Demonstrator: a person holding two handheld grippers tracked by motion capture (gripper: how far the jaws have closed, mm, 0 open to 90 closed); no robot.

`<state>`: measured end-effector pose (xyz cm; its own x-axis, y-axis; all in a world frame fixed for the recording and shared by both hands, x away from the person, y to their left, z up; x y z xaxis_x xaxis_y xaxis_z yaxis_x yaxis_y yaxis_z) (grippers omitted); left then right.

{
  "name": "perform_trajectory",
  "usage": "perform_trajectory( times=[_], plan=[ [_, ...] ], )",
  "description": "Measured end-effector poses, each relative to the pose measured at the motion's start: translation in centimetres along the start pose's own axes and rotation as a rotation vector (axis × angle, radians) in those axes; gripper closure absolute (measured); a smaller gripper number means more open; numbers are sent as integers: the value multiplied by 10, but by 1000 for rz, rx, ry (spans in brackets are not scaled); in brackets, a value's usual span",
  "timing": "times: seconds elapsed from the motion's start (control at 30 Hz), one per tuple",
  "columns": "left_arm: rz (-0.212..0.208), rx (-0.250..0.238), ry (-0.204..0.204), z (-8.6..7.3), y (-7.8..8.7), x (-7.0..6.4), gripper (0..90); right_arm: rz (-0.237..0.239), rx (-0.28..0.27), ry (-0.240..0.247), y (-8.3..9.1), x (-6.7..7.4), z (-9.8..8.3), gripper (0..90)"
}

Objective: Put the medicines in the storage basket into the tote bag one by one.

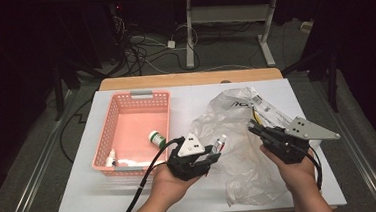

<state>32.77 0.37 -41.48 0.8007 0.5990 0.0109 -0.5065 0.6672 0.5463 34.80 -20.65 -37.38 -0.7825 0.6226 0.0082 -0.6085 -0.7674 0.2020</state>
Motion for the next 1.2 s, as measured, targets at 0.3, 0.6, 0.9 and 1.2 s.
perform_trajectory(
  times=[0.3, 0.6, 0.9, 1.2],
  plan=[
    [-14, 15, -2, 9, -27, -7, 660, -2, -15, -9, 2, -2, 2, 900],
    [5, 60, 16, 11, -70, -4, 659, -8, -31, -23, 6, -7, 2, 900],
    [34, 42, 19, 23, -92, -1, 659, -14, -35, -34, 8, -12, 0, 900],
    [62, 33, -1, 29, -107, -3, 658, -19, -39, -34, 10, -15, -1, 900]
  ],
)
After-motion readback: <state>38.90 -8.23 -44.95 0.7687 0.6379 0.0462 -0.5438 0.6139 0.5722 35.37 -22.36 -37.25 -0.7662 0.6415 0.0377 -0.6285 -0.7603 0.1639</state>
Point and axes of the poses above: each handheld gripper's, and its own axes: y roughly backward along the jaws, z roughly out of its top, x roughly to its left, the point moved 5 cm from there along -y, roughly forward along the jaws, and after that the axes turned 8 degrees about z, right-handed, at the moved point
